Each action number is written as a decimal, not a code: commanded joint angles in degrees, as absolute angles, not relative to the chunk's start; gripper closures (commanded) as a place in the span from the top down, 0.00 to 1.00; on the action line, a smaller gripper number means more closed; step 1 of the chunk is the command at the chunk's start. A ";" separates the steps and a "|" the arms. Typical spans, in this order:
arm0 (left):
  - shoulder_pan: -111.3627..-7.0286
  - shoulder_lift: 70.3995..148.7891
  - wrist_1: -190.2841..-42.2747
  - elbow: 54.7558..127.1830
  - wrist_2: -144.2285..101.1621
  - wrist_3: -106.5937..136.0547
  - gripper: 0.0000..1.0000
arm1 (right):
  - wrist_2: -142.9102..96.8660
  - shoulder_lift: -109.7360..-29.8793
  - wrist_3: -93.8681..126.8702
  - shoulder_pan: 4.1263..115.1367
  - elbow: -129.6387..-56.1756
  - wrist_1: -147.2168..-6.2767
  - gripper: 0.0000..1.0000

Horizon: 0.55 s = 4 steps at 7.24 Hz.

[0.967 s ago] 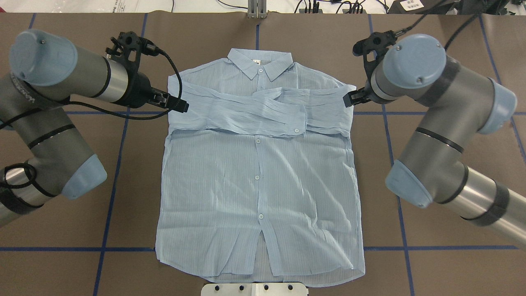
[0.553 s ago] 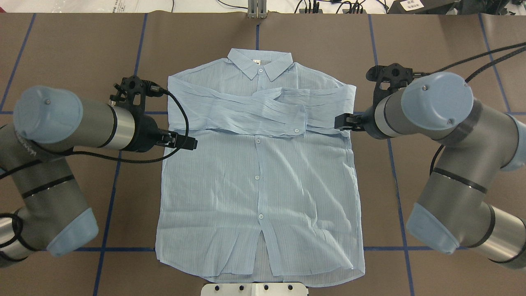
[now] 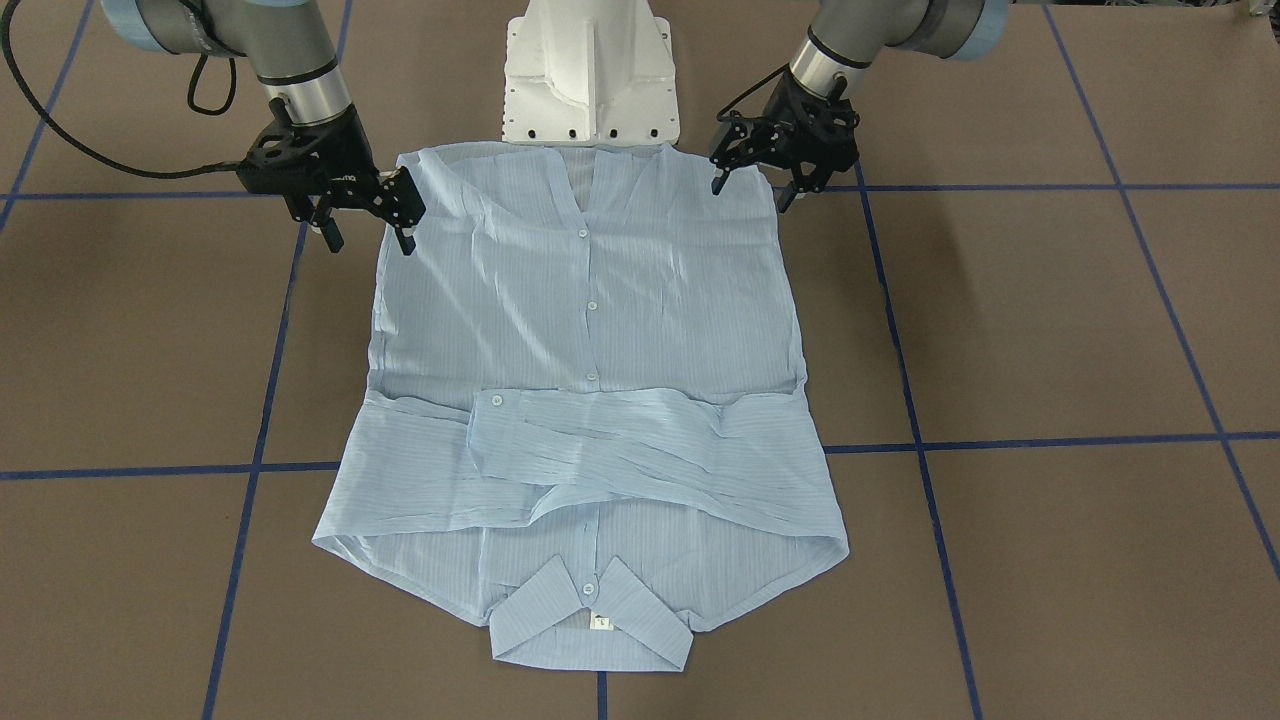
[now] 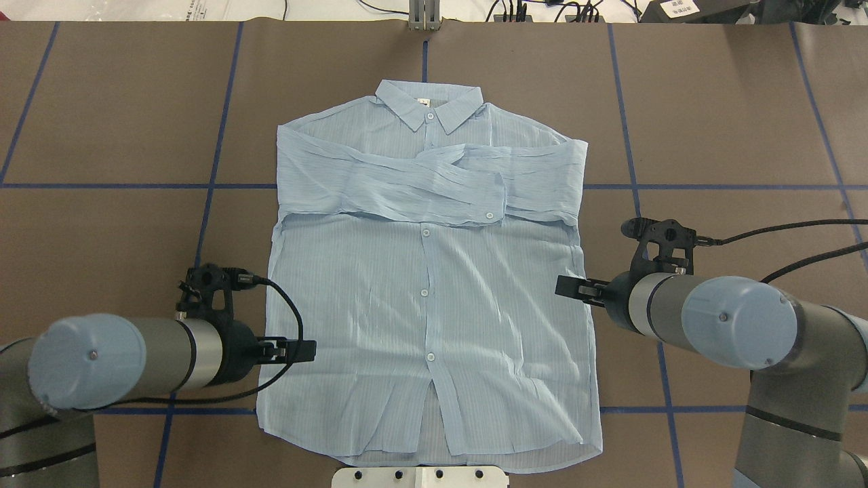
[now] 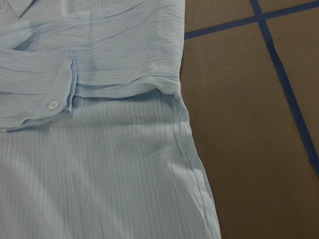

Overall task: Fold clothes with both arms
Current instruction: 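Move both grippers down along the shirt sides toward the hem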

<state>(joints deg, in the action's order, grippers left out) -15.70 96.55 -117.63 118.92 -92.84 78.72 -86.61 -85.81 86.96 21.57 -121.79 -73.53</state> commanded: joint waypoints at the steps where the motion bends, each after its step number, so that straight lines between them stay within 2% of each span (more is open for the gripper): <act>1: -9.25 94.23 -117.42 119.00 -87.21 85.15 0.88 | -85.61 -87.01 87.63 19.60 -122.96 -73.21 1.00; 2: -9.05 94.13 -114.81 119.00 -87.19 85.17 0.55 | -85.61 -87.10 87.63 19.60 -122.96 -73.21 1.00; 4: -8.62 94.13 -110.84 118.92 -87.10 85.17 0.53 | -85.61 -87.10 87.63 19.51 -122.96 -73.21 1.00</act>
<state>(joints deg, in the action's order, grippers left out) -8.99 94.23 -112.71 118.99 -87.26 85.02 -85.62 -87.07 87.62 19.61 -122.93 -73.22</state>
